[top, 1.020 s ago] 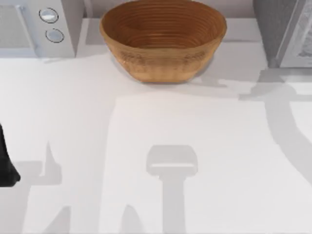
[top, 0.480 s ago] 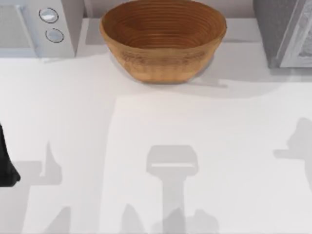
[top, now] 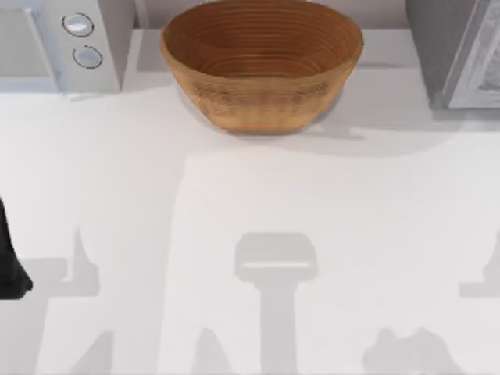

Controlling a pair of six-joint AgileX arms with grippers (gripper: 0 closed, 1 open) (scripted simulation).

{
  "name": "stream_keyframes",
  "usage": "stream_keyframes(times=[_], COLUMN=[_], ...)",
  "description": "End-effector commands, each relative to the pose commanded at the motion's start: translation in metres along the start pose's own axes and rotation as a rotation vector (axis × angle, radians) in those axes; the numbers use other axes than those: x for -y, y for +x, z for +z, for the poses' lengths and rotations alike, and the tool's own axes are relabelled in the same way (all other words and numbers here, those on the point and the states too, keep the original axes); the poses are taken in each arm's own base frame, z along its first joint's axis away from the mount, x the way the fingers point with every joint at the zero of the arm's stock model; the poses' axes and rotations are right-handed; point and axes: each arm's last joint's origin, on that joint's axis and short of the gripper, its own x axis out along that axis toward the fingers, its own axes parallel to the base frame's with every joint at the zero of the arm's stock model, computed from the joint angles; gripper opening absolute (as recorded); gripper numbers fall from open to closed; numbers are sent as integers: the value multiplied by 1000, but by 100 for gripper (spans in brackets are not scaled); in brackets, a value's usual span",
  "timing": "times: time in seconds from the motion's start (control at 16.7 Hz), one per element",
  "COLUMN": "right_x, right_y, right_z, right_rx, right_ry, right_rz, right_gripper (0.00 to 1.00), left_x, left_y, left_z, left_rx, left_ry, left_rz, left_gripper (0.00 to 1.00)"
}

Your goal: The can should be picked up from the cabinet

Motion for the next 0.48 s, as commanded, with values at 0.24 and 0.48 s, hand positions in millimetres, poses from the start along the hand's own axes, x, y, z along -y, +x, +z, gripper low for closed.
stream_keyframes(times=[0.24,0.48], right_x=[0,1], right_y=[0,1], right_z=[-2,4], right_rx=[4,13], right_ry=[0,2], right_rz=[1,16], right_gripper=[0,0], left_x=[0,0], left_y=[0,0], left_z=[0,0], left_rx=[0,0], left_ry=[0,0], left_rz=[0,0], left_gripper=[100,100])
